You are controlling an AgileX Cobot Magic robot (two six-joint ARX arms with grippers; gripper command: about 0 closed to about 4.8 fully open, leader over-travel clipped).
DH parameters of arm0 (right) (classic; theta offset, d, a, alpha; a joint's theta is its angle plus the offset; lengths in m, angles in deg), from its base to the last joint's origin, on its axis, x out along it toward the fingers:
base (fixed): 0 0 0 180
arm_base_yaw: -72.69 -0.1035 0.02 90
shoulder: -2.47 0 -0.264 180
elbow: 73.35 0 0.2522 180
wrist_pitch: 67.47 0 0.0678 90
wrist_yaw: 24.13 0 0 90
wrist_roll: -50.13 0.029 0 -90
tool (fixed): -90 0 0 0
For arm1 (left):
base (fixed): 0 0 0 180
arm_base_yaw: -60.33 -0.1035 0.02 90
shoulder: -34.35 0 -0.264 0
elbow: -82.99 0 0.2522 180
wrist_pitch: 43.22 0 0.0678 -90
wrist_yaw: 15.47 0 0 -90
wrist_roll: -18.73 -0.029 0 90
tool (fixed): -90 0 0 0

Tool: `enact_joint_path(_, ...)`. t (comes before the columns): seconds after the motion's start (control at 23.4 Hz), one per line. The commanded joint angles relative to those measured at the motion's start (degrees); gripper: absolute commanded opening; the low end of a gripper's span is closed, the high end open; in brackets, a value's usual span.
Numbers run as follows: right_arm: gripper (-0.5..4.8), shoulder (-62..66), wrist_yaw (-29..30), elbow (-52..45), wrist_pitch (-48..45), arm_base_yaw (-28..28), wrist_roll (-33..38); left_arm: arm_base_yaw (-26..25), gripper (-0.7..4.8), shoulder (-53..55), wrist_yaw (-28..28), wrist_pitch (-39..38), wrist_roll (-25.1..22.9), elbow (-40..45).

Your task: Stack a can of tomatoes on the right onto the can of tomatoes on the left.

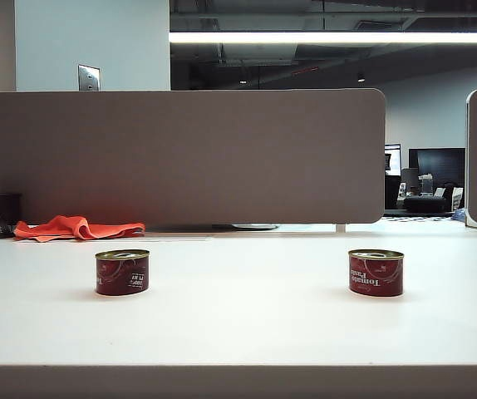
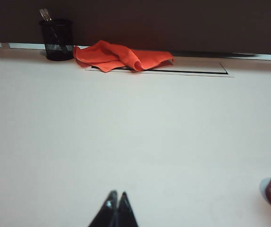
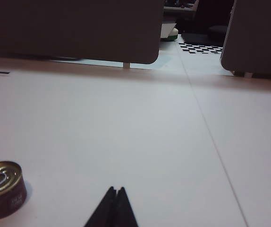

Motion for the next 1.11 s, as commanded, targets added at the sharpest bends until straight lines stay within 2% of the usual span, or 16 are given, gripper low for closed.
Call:
enact_joint_path(0.04, -0.05, -0.13, 0.00, -0.11, -3.02, 0.00, 1.70, 0.02, -0.05, 0.04, -0.09, 0.31, -0.22, -0.33)
enact_joint_path(0.39, -0.05, -0.13, 0.00, -0.11, -3.58, -0.02, 2.97, 0.02, -0.05, 0.04, -0.15, 0.37, -0.20, -0.39)
enact_joint_path(0.56, -0.06, -0.13, 0.00, 1.84, -3.37, 0.00, 16.44, 0.07, -0.05, 0.04, -5.07, 0.50, 1.64, -3.78)
enact_joint_path(0.64, -0.06, -0.02, 0.00, 7.56, 0.26, -0.04, 18.43, 0.04, -0.05, 0.07, -7.82, 0.28, 3.96, -10.29)
enact_joint_path(0.81, -0.06, 1.27, 0.02, 20.31, 9.60, 0.02, 11.69, -0.33, -0.05, 3.34, -7.67, -0.48, 2.32, -21.33)
enact_joint_path(0.94, -0.06, 3.45, -0.72, 28.22, 14.05, -0.04, 7.06, -0.26, -0.05, 9.68, -8.24, -3.04, 1.97, -28.57)
enact_joint_path(1.03, -0.05, 8.02, -5.44, 35.78, 15.58, -0.09, 5.77, -0.20, -0.05, 19.47, -14.25, -3.30, 2.58, -34.36)
enact_joint_path(1.11, -0.06, 11.28, -5.38, 38.86, 15.67, -0.24, 3.54, 1.88, -0.05, 23.12, -13.84, -2.58, 2.34, -36.41)
